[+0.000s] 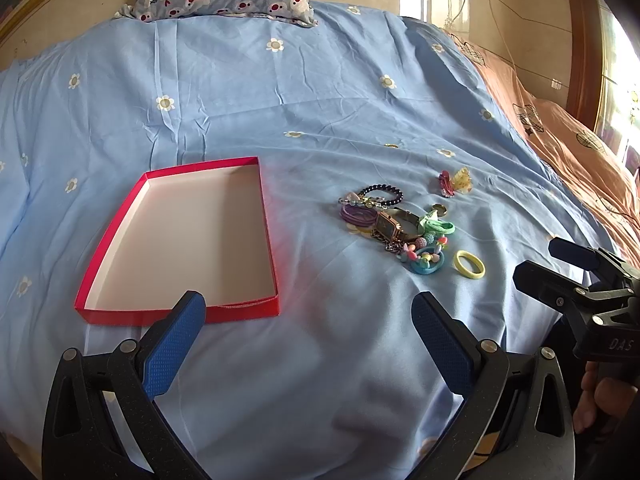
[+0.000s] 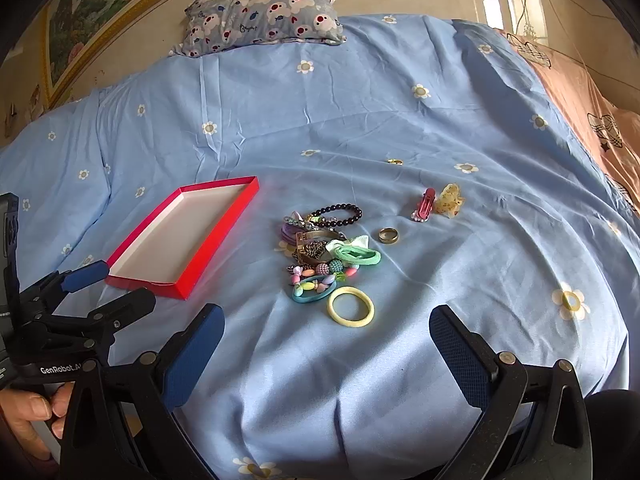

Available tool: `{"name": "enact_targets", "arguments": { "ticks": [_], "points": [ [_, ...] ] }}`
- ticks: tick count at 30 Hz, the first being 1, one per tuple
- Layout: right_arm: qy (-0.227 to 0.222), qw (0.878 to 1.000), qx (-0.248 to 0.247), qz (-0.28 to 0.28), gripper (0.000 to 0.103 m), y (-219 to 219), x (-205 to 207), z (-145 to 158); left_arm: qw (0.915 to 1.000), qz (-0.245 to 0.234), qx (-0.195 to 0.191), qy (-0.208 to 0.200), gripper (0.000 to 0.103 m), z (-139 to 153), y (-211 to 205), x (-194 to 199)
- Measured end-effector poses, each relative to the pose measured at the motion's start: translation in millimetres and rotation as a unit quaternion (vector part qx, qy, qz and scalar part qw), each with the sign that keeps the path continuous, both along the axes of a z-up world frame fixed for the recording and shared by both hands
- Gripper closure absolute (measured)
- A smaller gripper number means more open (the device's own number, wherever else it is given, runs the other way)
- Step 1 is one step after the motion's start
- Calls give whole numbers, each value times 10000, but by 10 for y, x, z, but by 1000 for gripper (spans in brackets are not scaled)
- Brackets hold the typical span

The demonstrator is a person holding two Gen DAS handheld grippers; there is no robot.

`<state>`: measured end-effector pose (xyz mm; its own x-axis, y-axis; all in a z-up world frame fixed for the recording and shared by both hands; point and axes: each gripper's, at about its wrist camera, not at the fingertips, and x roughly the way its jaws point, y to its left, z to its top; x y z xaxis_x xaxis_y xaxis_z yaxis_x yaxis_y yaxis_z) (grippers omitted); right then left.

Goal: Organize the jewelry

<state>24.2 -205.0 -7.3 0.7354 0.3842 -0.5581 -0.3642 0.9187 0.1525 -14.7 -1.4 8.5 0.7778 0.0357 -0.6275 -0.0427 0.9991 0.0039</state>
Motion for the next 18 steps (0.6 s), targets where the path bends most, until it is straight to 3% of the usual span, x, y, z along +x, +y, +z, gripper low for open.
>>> {"name": "enact_targets", "arguments": {
  "ticks": [18],
  "points": [
    [23, 10000, 73, 29, 0, 6, 19, -2, 9999, -73, -7, 72, 0, -38, -58, 96]
  ]
}}
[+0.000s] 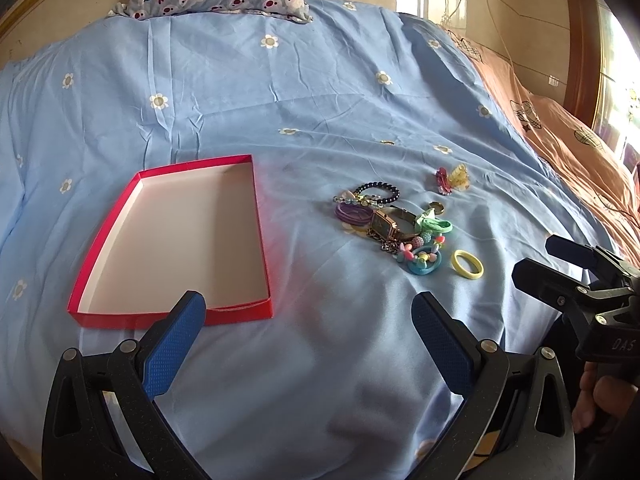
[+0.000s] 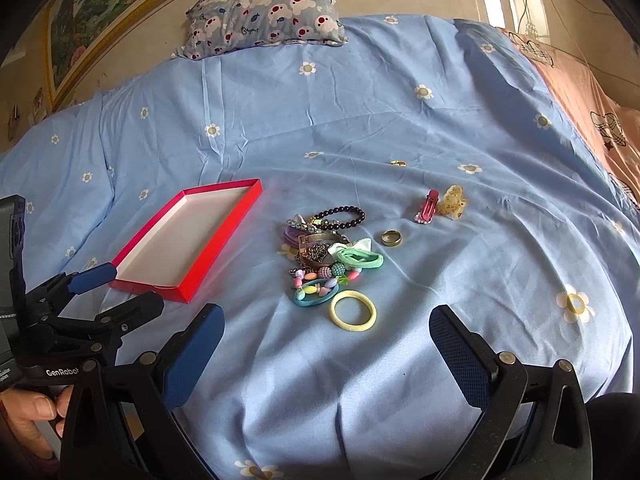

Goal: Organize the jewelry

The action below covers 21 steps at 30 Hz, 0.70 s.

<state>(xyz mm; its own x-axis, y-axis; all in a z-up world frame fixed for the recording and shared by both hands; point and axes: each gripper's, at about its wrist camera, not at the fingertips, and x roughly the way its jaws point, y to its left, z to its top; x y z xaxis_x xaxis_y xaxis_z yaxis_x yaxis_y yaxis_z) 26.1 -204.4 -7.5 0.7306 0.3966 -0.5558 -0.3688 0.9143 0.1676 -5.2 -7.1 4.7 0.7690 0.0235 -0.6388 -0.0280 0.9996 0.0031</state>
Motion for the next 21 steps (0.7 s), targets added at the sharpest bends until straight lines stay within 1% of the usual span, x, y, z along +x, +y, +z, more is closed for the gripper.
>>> {"name": "enact_targets", "arguments": {
  "ticks": [7, 14, 17, 19, 21],
  "points": [
    [46, 10000, 8, -14, 2, -16, 43, -20, 9999, -63, -47, 96, 0, -56, 8, 63],
    [127, 9999, 36, -39, 2, -45, 109, -60, 9995, -167, -199, 193, 0, -82, 42, 148],
    [166, 9998, 48, -46, 5, -58, 143, -72, 9990, -236, -284, 267, 4, -94, 53, 214],
    [221, 9997, 62, -55, 12, -73, 176, -89, 9986, -273, -326, 300, 5, -103, 48, 256],
    [279, 9996, 79, -65, 15, -90, 204, -108, 9985, -294, -340, 318, 6, -100, 49, 297]
  ]
}}
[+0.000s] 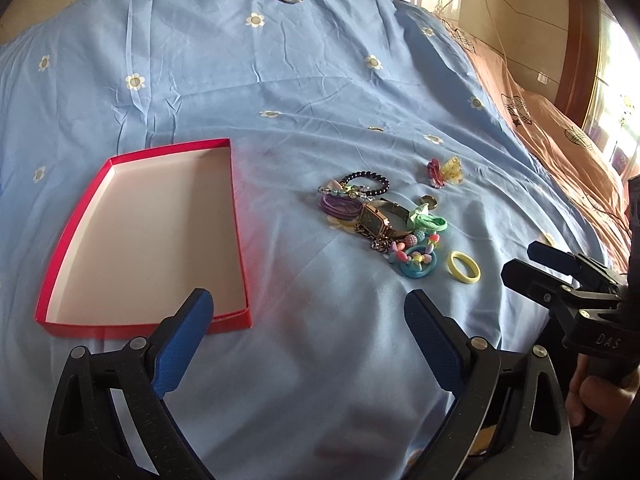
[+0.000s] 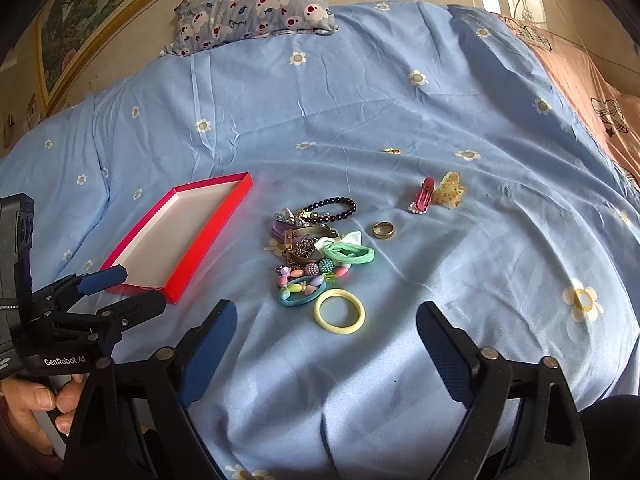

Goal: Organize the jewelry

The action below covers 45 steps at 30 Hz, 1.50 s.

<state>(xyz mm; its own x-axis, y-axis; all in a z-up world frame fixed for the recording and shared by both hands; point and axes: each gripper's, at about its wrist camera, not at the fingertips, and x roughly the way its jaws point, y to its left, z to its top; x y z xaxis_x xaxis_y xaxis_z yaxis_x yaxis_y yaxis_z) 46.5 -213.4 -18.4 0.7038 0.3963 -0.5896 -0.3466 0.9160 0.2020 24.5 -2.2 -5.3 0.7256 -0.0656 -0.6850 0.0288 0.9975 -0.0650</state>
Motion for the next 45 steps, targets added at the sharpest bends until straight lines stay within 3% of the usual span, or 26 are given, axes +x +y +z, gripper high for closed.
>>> {"name": "enact_targets", "arguments": {
  "ticks": [13, 23, 29, 31, 34, 38, 45],
  "points": [
    [423, 9991, 78, 7, 48, -58, 231, -138, 9990, -281, -227, 248, 20, 9, -95, 428],
    [777, 9969, 20, 88, 62, -55, 421, -273, 9953, -562, -447, 652, 31, -95, -230, 876],
    [1000, 9949, -46, 130, 84, -44, 545, -358, 9921, -684, -545, 894, 38, -194, -305, 1189],
    [1026, 9946, -67, 117, 96, -53, 572, -370, 9908, -725, -558, 994, 41, -251, -335, 1282],
    [1015, 9948, -74, 95, 100, -71, 610, -345, 9872, -813, -667, 1201, 48, -360, -369, 1416],
    [996, 9950, -44, 63, 100, -103, 687, -289, 9827, -943, -737, 1411, 69, -473, -407, 1528],
    [941, 9955, 101, 18, 100, -136, 789, -217, 9833, -1078, -581, 1344, 95, -444, -433, 1535]
  ]
}}
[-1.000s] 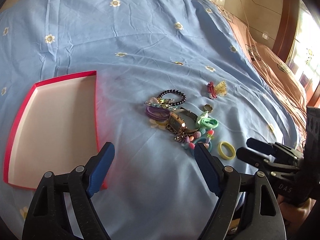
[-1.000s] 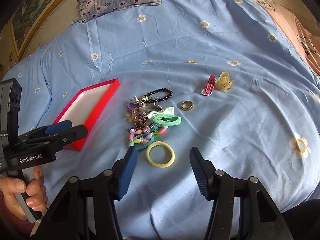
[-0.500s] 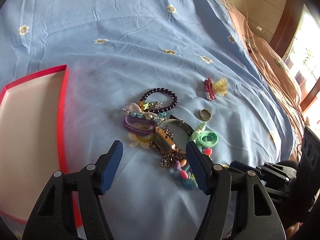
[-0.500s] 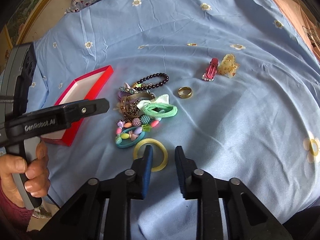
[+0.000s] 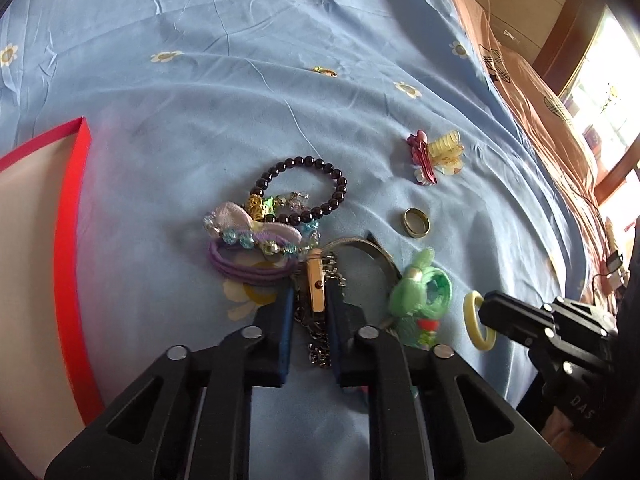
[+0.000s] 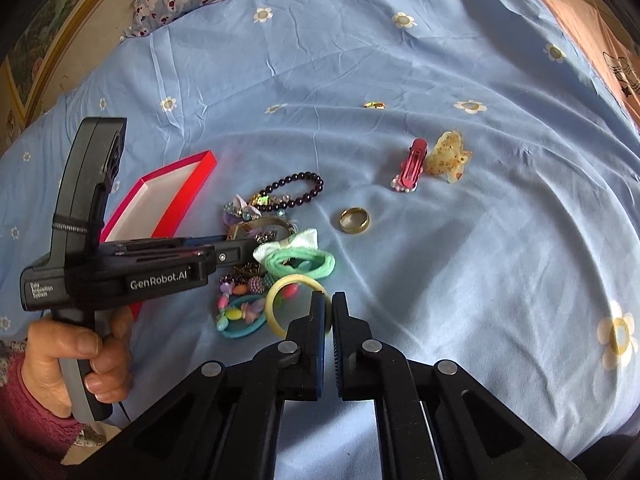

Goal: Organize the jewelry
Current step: 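Grasp the gold wristwatch with the left tool while the right tool grasps the yellow bangle, then carry the watch with the left tool and the bangle with the right tool into the box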

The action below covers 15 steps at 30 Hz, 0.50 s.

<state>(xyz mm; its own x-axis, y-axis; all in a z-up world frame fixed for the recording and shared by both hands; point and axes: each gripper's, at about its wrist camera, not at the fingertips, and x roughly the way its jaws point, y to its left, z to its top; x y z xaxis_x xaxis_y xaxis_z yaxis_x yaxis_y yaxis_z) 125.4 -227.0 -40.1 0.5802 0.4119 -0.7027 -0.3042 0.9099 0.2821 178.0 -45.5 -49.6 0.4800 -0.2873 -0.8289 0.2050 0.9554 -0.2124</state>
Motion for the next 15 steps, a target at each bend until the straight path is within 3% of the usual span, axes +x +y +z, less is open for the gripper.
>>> {"name": "enact_targets", "arguments": {
  "ticks": [15],
  "points": [
    [-253, 9996, 63, 124, 100, 166, -18, 220, 9984, 339, -57, -441, 96, 323, 403, -352]
  ]
}}
